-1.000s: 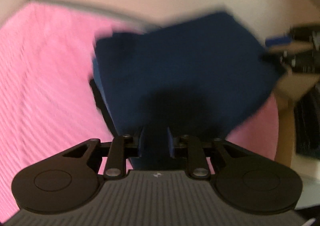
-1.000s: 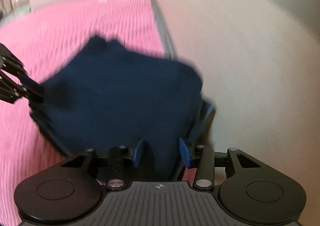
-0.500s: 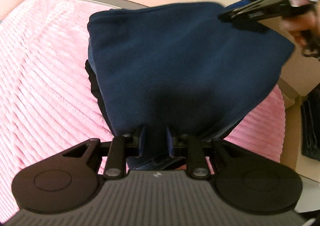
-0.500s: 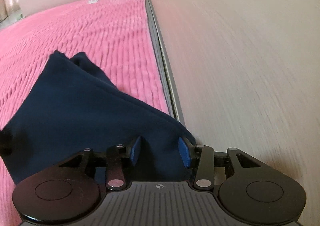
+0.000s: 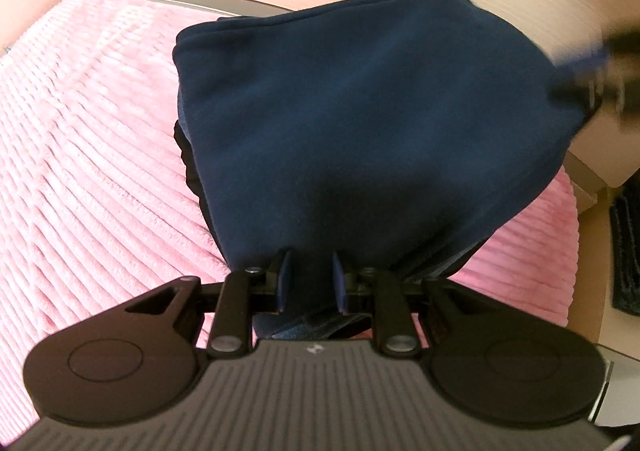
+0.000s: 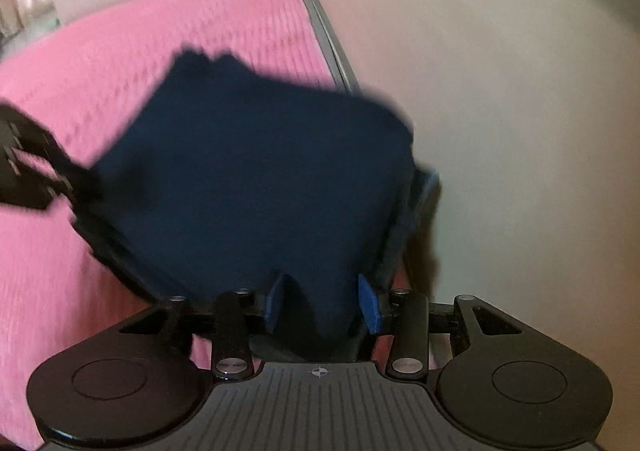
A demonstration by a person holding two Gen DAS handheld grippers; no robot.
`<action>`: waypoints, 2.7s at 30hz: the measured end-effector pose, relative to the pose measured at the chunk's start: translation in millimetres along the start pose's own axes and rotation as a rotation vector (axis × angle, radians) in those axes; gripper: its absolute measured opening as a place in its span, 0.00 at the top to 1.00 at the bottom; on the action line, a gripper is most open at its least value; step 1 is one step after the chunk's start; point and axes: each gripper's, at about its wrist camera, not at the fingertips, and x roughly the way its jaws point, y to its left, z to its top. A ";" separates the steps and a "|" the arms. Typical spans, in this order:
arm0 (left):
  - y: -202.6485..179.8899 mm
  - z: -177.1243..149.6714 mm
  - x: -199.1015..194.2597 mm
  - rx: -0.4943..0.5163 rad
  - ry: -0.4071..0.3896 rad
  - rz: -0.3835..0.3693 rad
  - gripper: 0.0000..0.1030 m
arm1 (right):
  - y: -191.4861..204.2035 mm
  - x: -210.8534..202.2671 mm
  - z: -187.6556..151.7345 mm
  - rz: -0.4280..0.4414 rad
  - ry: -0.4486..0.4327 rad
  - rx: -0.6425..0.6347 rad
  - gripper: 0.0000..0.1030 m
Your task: Fold clothes
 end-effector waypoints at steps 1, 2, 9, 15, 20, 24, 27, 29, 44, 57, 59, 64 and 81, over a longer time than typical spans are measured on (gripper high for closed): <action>-1.2 1.3 -0.2 0.010 0.004 -0.001 0.83 | -6.8 1.7 0.8 0.021 0.005 0.042 0.58; -3.0 2.5 -1.3 0.024 0.008 0.003 0.83 | -8.5 0.1 5.7 0.028 0.008 0.055 0.58; -12.4 10.2 -25.7 0.041 0.000 0.023 0.80 | 6.4 -41.1 16.5 0.012 -0.038 0.097 0.45; -14.6 -2.7 -73.5 0.000 -0.039 0.023 0.66 | 29.7 -68.2 -12.3 0.044 0.022 0.213 0.22; -27.8 -4.2 -100.6 -0.061 -0.052 0.039 0.34 | 37.5 -74.1 -20.1 0.086 0.073 0.254 0.21; -33.5 -16.5 -118.2 -0.118 -0.047 0.069 0.13 | 36.0 -71.4 -19.3 0.076 0.095 0.275 0.16; -33.0 -28.8 -131.2 -0.172 -0.054 0.096 0.08 | 36.7 -72.4 -14.8 0.071 0.081 0.284 0.15; -32.9 -36.9 -139.9 -0.200 -0.069 0.097 0.07 | 40.3 -85.3 -18.3 0.056 0.060 0.297 0.15; -71.2 -130.3 -234.6 -0.142 -0.245 0.007 0.07 | 145.6 -216.9 -105.6 -0.071 -0.104 0.453 0.09; -96.6 -179.1 -280.3 -0.221 -0.256 -0.002 0.06 | 172.5 -256.6 -110.5 -0.140 -0.133 0.400 0.03; -101.3 -170.6 -280.1 -0.231 -0.260 0.016 0.04 | 165.0 -255.9 -104.9 -0.133 -0.126 0.375 0.03; -112.7 -145.7 -277.7 -0.261 -0.254 0.070 0.03 | 146.0 -257.7 -93.0 -0.128 -0.117 0.318 0.00; -124.7 -128.1 -269.5 -0.308 -0.217 0.124 0.03 | 123.9 -242.8 -99.3 -0.065 -0.085 0.385 0.00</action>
